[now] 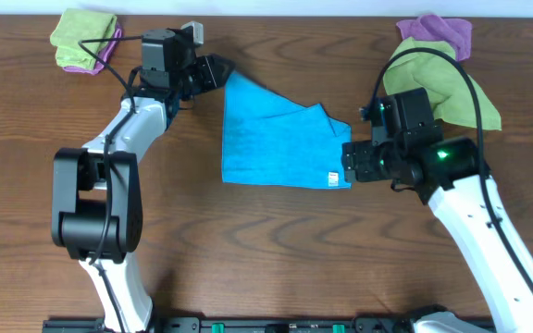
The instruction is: Fold the cloth
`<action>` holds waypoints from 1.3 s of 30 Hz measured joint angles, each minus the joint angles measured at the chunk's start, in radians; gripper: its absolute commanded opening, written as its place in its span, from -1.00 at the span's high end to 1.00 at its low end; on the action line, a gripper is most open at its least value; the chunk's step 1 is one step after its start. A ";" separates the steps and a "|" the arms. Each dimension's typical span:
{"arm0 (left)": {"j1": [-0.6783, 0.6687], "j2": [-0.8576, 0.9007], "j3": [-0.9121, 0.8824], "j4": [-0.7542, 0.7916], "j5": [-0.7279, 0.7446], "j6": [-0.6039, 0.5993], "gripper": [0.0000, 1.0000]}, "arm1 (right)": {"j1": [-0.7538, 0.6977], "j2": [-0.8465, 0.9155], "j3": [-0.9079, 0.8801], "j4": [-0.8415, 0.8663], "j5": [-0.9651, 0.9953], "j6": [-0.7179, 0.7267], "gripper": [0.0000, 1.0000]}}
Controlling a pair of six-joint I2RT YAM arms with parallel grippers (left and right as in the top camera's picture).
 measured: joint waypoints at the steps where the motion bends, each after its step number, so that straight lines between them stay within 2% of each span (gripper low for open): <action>1: 0.000 0.012 0.001 -0.002 -0.002 -0.004 -0.91 | 0.000 0.005 0.000 0.004 0.000 0.000 -0.68; 3: 0.000 0.038 0.001 -0.026 -0.006 -0.016 -0.91 | 0.000 0.010 0.000 0.012 -0.002 0.000 -0.66; 5: 0.000 0.051 0.001 -0.069 -0.007 -0.018 -0.97 | 0.000 0.011 0.000 0.024 -0.002 -0.002 -0.50; 6: 0.000 0.056 0.001 -0.088 0.000 -0.014 -0.91 | 0.000 0.011 0.000 0.028 -0.002 -0.006 -0.10; 7: 0.000 0.058 0.001 -0.113 0.019 -0.010 -0.71 | 0.000 0.011 0.000 0.034 -0.003 -0.005 0.74; 8: 0.000 0.058 0.002 -0.135 0.043 -0.006 -0.49 | 0.000 0.013 0.000 0.038 -0.002 -0.007 0.97; 9: 0.000 0.058 0.003 -0.156 0.066 0.001 -0.38 | 0.000 0.014 0.000 0.044 -0.002 -0.005 0.97; 13: -0.001 0.055 0.007 -0.332 0.129 0.051 0.28 | -0.001 0.038 0.000 0.073 0.005 -0.005 0.97; 14: -0.001 0.049 0.007 -0.384 0.137 0.073 0.87 | -0.002 0.047 0.000 0.091 0.007 -0.006 0.97; 17: -0.003 0.017 0.006 -0.514 0.131 0.137 0.89 | -0.016 0.078 0.000 0.130 0.009 -0.009 0.97; 23: -0.036 -0.083 0.008 -0.741 0.015 0.235 0.89 | -0.026 0.191 0.000 0.183 -0.024 -0.035 0.97; 31: -0.200 -0.085 0.003 -0.748 -0.123 0.275 0.88 | -0.026 0.354 0.000 0.334 -0.169 -0.050 0.97; 39: -0.233 -0.085 -0.116 -0.639 -0.209 0.245 0.88 | -0.018 0.430 0.000 0.472 -0.256 -0.051 0.97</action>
